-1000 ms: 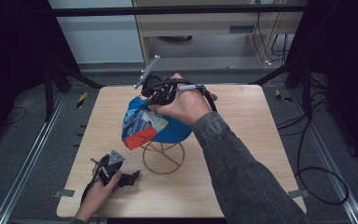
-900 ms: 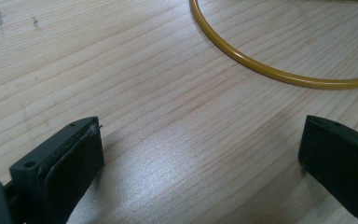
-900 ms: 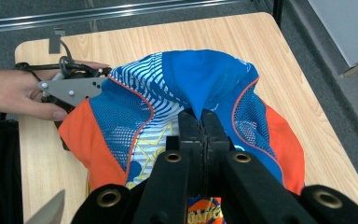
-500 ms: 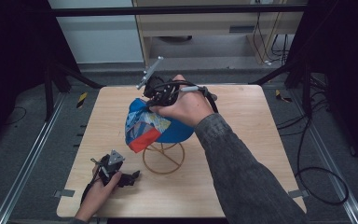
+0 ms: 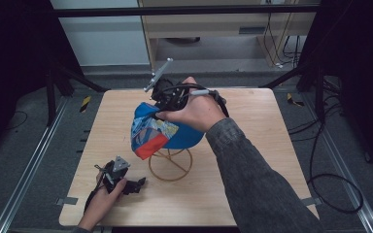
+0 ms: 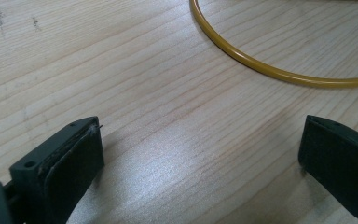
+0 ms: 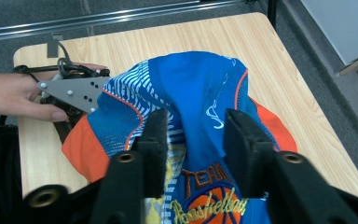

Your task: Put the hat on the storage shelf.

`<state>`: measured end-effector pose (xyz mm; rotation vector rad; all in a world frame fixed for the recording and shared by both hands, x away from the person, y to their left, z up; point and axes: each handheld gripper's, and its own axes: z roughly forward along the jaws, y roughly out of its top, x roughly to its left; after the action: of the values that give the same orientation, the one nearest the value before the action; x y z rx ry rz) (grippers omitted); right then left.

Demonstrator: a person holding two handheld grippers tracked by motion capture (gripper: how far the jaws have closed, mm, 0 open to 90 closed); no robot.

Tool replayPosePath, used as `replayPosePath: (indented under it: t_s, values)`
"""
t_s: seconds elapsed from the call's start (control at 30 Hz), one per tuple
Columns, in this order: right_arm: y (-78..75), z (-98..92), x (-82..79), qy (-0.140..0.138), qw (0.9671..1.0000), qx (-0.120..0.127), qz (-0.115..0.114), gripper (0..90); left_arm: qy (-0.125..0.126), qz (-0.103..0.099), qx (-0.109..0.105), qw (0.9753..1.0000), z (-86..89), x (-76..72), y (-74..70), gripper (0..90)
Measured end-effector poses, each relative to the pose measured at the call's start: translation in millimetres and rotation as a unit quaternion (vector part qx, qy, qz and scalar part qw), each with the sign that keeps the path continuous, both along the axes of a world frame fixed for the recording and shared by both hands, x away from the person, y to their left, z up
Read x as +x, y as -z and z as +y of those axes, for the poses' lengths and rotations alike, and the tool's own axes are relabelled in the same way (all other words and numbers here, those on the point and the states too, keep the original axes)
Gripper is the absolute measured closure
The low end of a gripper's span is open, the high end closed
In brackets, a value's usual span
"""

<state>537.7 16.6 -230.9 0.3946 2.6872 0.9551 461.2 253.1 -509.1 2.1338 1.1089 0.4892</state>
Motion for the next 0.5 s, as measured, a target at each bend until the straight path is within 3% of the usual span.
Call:
replayPosePath:
  t_s: [0.5]
  values:
    - [-1.2,-3.2,-3.0,0.007,1.0,-0.003,0.0,44.6,0.0,0.001,0.0,1.0,0.0,0.0,-0.1,0.0]
